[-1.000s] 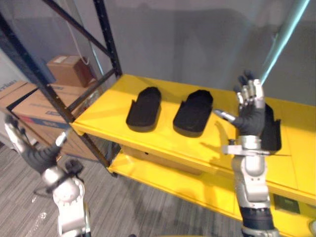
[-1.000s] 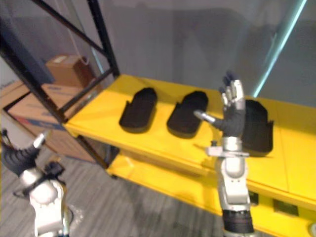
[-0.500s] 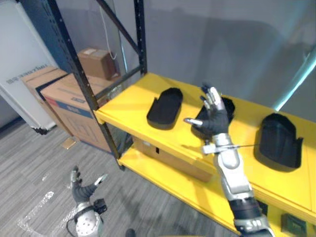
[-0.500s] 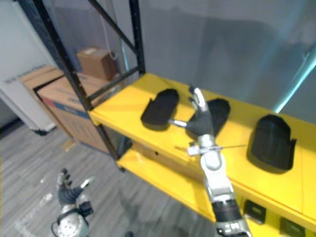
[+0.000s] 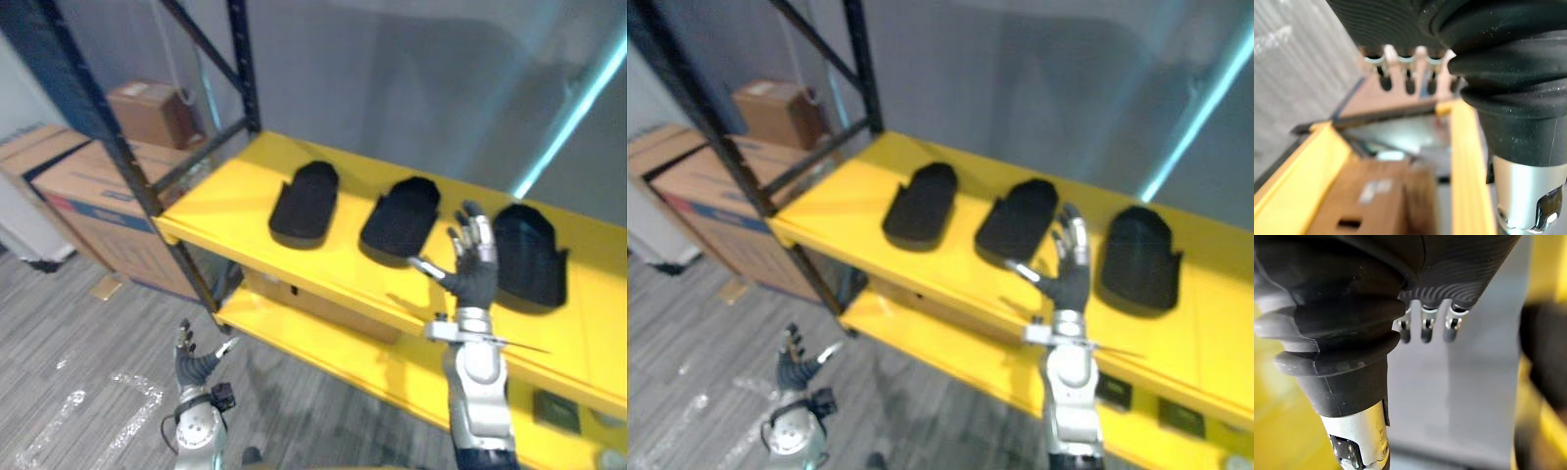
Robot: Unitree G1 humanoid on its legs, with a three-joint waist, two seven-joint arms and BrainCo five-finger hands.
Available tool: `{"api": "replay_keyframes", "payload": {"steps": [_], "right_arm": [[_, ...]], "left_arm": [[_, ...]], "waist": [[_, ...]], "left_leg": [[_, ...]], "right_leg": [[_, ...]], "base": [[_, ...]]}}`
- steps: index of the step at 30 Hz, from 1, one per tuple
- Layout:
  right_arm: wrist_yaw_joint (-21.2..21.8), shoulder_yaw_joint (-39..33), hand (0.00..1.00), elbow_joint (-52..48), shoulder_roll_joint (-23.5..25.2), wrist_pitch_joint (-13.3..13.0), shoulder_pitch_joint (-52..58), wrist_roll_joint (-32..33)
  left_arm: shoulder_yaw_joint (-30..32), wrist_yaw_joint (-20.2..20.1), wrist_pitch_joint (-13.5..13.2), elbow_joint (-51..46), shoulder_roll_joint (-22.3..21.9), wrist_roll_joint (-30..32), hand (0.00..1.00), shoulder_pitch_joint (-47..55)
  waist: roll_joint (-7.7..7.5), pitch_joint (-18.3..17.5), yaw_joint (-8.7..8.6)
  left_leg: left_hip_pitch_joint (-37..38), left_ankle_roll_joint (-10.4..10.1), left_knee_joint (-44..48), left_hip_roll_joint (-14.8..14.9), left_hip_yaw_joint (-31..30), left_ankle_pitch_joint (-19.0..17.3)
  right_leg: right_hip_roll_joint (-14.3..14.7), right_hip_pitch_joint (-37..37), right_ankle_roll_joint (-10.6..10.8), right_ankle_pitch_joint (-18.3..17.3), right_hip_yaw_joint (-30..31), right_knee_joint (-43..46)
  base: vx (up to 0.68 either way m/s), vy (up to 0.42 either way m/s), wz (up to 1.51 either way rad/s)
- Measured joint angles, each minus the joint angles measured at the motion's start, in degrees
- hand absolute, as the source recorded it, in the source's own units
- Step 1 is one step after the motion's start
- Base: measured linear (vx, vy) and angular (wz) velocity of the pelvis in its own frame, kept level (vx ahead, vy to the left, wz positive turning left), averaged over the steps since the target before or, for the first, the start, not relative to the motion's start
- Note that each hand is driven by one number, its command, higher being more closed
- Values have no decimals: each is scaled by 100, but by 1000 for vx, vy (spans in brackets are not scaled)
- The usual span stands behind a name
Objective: Walk over and take plastic housings, then place them on the shelf
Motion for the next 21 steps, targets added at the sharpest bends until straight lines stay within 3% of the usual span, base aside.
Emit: {"api": "replay_keyframes", "payload": {"steps": [3, 4, 6, 7, 8, 9, 10, 12, 13, 14, 15, 16, 17, 18, 20, 21], "right_arm": [[-271, -337, 0, -249, 0, -159, 41, 168], [-382, -514, 0, -325, -19, -169, 27, 171], [-595, -590, 0, -327, -29, -171, 21, 168], [-728, -597, 0, -337, -28, -170, 21, 159], [-868, -613, 0, -367, 27, -167, 30, 145], [-904, -634, 0, -363, 184, -147, 49, 135], [-990, -639, 0, -561, 574, -115, 178, 49], [-1011, -541, 0, -1026, 589, -110, 307, -208], [-1009, -499, 0, -1144, 600, -109, 326, -275], [-1019, -452, 0, -1199, 599, -113, 309, -298], [-1028, -396, 0, -1173, 598, -113, 308, -293], [-1025, -390, 0, -1138, 594, -112, 304, -290], [-1025, -394, 0, -1133, 589, -112, 331, -291], [-991, -400, 0, -1110, 550, -116, 335, -292], [-965, -445, 0, -888, 547, -145, 339, -292], [-953, -463, 0, -780, 548, -146, 331, -291]], "left_arm": [[-26, 172, -12, 36, -33, -196, 0, -69], [-9, 202, -39, 32, -32, -226, 0, -141], [-13, 223, -104, 32, -29, -224, 0, -225], [-73, 243, -124, 20, -33, -211, 0, -277], [-165, 318, -124, 8, -26, -198, 0, -322], [-198, 341, -118, 7, 65, -192, 0, -370], [-244, 387, -119, -156, 148, -152, 0, -349], [-247, 436, -126, -376, 176, -72, 0, -319], [-249, 437, -116, -367, 214, -2, 0, -309], [-257, 421, -113, -363, 245, 102, 0, -279], [-256, 397, -113, -370, 279, 160, 0, -237], [-235, 382, -114, -384, 286, 241, 0, -204], [-232, 353, -115, -387, 284, 297, 0, -152], [-235, 294, -112, -384, 283, 342, 0, -76], [-222, 207, -113, -372, 292, 385, 0, -41], [-206, 187, -112, -371, 290, 420, 0, -57]], "waist": [[-100, 79, -137], [-54, 102, -129], [-32, 104, -132], [-29, 101, -137], [27, 72, -136], [-189, 123, -107], [-440, 93, -103], [-439, 98, -57], [-418, 108, -45], [-367, 114, -30], [-289, 124, 58], [-283, 123, 56], [-281, 126, 19], [-280, 127, 22], [-281, 123, 12], [-288, 119, 11]], "left_leg": [[-186, 80, 469, -85, -159, -65], [-184, 258, 443, 70, -132, -216], [-175, 250, -98, 346, -169, -208], [-171, 143, -621, 464, -215, -88], [-209, -437, -828, 518, -119, 200], [-233, -397, -689, 308, -38, 139], [-498, -262, -181, 83, 71, -184], [-973, -93, 974, 115, 103, -907], [-989, 8, 1301, 172, 249, -1174], [-910, 93, 1434, 257, 446, -1345], [-726, 222, 1353, 358, 850, -1438], [-539, 346, 1222, 381, 1136, -1439], [-300, 479, 1037, 337, 1403, -1417], [1, 562, 819, 261, 1643, -1383], [368, 693, 302, 64, 1895, -1198], [453, 714, 101, -27, 1967, -1102]], "right_leg": [[-226, 8, 58, 62, 196, -12], [-257, -27, 120, 102, 272, -39], [-373, -123, 266, 140, 359, -58], [-499, -203, 437, 174, 381, -76], [-678, -260, 647, 182, 403, -64], [-871, -266, 676, 207, 439, -61], [-1121, -271, 643, 363, 470, -194], [-1217, -270, 888, 704, 508, -318], [-1232, -289, 866, 946, 543, -360], [-1208, -374, 631, 1294, 524, -393], [-1162, -576, -12, 1926, 386, -482], [-1169, -740, -269, 2001, 23, -296], [-1156, -896, -301, 1565, -545, 512], [-1024, -927, -205, 911, -801, 1222], [-647, -860, -263, 70, -978, 1729], [-537, -832, -307, -88, -1103, 1740]], "base": [[-2, 96, -29], [6, 183, -20], [9, 256, -13], [23, 406, 3], [37, 560, 4], [61, 564, 2], [61, 459, -3], [14, 391, -34], [-47, 437, -80], [-85, 430, -125], [-92, 516, -136], [-53, 439, -137], [25, 478, -111], [49, 353, -84], [65, 236, -50], [71, 135, -34]]}}
